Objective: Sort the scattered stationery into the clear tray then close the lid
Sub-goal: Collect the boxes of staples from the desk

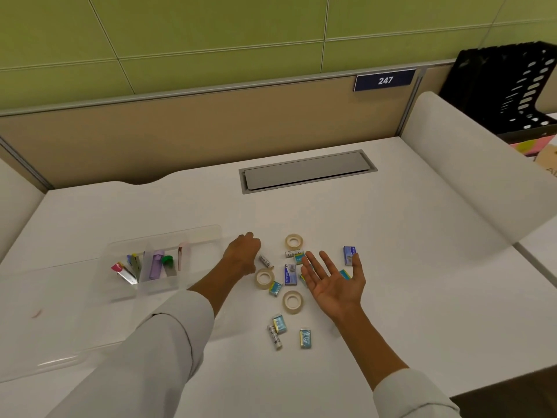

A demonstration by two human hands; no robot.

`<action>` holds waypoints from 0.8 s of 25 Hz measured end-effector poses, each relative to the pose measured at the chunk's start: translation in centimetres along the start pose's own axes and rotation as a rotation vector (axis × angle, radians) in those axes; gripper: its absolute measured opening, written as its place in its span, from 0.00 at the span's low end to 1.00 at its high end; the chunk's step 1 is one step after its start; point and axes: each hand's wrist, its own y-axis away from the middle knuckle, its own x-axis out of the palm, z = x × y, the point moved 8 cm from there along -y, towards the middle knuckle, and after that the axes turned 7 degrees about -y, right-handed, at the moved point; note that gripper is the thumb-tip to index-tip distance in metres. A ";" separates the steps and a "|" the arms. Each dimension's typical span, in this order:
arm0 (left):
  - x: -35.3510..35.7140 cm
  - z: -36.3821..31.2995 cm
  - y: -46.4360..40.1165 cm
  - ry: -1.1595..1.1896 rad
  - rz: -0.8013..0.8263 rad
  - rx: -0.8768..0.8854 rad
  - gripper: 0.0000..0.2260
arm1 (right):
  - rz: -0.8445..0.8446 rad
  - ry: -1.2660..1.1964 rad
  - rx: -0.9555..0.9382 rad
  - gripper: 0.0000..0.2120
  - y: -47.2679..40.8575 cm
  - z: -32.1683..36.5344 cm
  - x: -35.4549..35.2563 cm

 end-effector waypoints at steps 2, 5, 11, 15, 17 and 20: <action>-2.2 -0.7 0.6 0.172 -0.089 0.021 0.18 | 0.003 0.006 0.003 0.38 -0.1 -0.1 0.1; -5.0 -3.0 2.3 0.519 -0.274 0.128 0.22 | -0.018 0.025 0.006 0.38 -0.1 -0.5 0.3; -5.6 -9.1 6.1 0.500 -0.338 0.277 0.30 | -0.025 0.110 0.075 0.39 0.9 -1.5 0.7; -4.3 -7.7 6.1 0.649 -0.398 0.128 0.26 | -0.049 0.067 0.055 0.38 1.6 -1.2 -0.3; -2.7 -6.5 5.6 0.654 -0.335 0.029 0.24 | -0.065 0.033 0.039 0.37 1.9 -0.7 -1.1; 0.4 -6.7 4.8 0.516 -0.151 -0.031 0.25 | -0.074 -0.008 0.032 0.36 2.6 0.1 -2.0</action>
